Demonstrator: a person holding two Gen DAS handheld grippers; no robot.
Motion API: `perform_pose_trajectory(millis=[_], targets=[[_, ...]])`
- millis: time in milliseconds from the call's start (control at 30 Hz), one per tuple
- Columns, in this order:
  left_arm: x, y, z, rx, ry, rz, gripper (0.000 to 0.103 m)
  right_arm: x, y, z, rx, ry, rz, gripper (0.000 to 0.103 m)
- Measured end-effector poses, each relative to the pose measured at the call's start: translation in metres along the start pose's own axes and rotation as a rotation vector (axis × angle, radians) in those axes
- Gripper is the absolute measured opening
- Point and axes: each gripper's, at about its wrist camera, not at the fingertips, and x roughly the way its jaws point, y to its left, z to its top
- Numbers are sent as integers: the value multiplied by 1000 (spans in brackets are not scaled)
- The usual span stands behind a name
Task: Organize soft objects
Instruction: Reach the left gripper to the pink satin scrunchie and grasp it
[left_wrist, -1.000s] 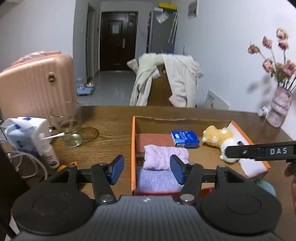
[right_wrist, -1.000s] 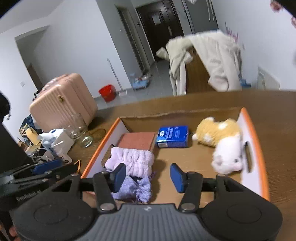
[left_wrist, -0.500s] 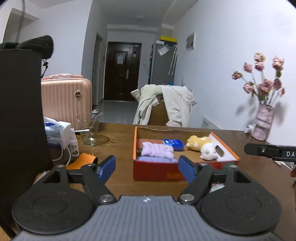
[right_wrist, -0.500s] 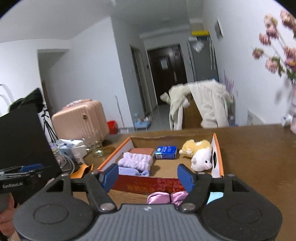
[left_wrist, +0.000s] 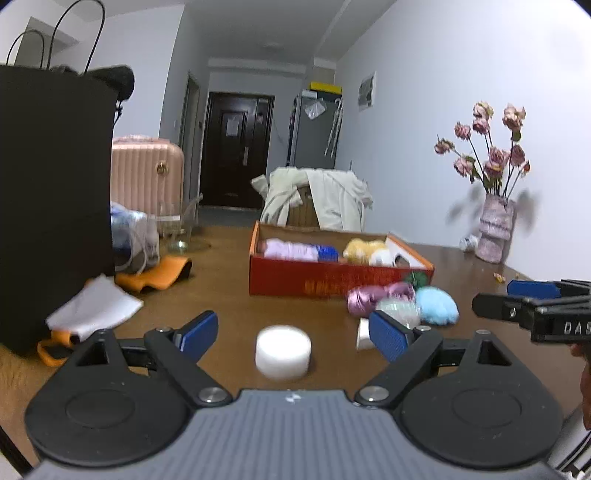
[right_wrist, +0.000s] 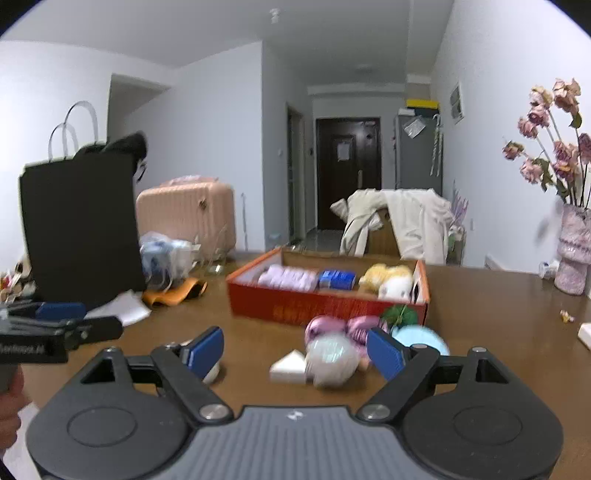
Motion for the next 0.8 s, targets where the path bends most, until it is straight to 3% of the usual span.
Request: perform_pose_trajectory(millis=[233,433,700,800], targets=[[-3,-12,-14,26,25,-42,92,-9,7,-24,36,31,64,84],[22,-23,-12,40,61,-47,92,6,-19,-24,87,45,27,83],[76,-43,9,29,96,-60,88,61,-80,-8,188,70,7,68],[115,-58,22,42,123,-57,77,95,-103,3,203,95,11,59]])
